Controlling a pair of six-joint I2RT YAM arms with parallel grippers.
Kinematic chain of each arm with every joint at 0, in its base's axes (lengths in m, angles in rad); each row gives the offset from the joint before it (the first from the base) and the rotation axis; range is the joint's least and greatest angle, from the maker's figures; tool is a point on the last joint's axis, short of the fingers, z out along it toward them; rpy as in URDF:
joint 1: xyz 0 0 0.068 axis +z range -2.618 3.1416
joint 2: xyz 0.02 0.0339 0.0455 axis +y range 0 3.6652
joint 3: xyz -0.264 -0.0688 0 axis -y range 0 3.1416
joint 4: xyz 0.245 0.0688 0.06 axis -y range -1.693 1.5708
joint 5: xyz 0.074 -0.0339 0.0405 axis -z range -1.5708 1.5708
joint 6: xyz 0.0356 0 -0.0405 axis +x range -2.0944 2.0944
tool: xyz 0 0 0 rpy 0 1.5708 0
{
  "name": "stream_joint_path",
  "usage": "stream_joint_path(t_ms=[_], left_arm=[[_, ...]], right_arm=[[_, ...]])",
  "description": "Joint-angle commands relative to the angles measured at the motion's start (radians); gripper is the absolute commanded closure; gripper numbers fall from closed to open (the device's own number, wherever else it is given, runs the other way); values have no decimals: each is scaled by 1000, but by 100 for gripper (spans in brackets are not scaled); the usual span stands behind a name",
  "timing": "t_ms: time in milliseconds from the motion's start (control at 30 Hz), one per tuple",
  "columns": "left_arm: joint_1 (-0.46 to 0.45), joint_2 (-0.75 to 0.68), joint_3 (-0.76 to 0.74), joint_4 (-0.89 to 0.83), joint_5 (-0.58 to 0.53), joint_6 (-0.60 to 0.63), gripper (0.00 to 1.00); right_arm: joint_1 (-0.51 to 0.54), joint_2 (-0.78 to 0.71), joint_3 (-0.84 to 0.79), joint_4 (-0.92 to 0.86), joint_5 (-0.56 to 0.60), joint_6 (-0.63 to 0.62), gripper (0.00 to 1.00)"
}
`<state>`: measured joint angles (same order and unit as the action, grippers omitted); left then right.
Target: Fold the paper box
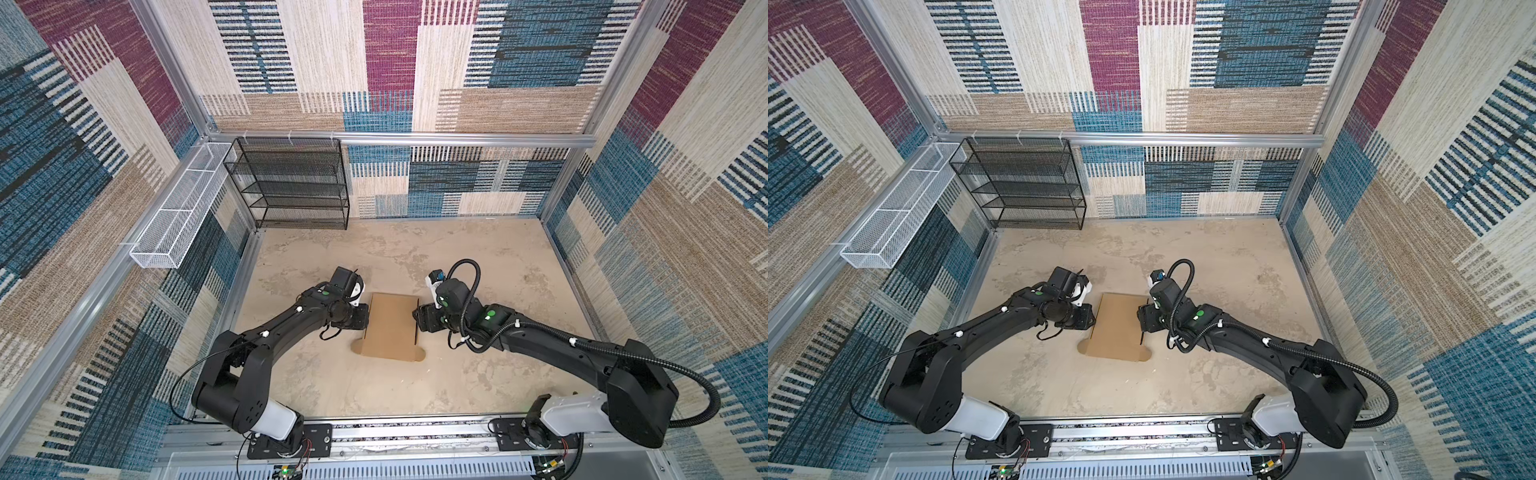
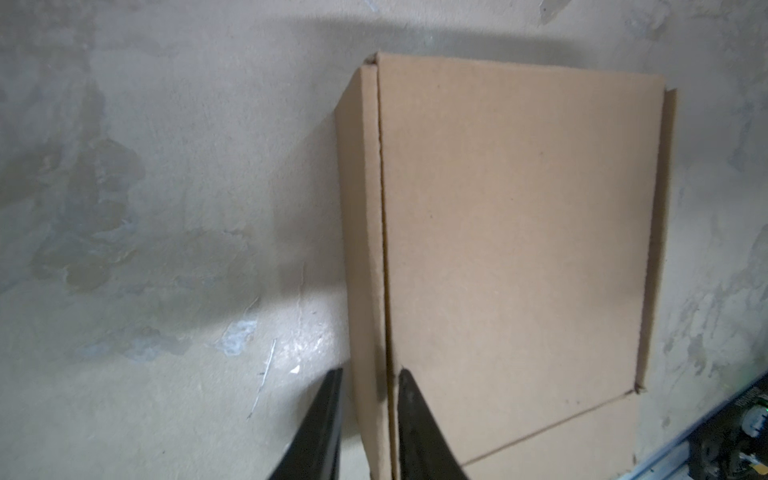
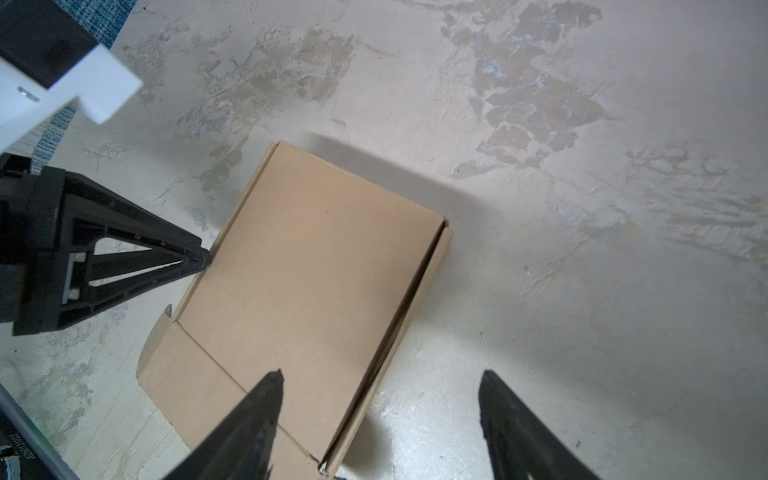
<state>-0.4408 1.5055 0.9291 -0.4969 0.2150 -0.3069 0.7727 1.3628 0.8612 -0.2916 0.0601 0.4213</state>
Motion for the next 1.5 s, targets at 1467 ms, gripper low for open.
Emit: stream_joint_path(t_ms=[1467], left_arm=[[-3, -36, -120, 153, -3, -41, 100]], right_arm=[[-16, 1, -244, 465, -244, 515, 8]])
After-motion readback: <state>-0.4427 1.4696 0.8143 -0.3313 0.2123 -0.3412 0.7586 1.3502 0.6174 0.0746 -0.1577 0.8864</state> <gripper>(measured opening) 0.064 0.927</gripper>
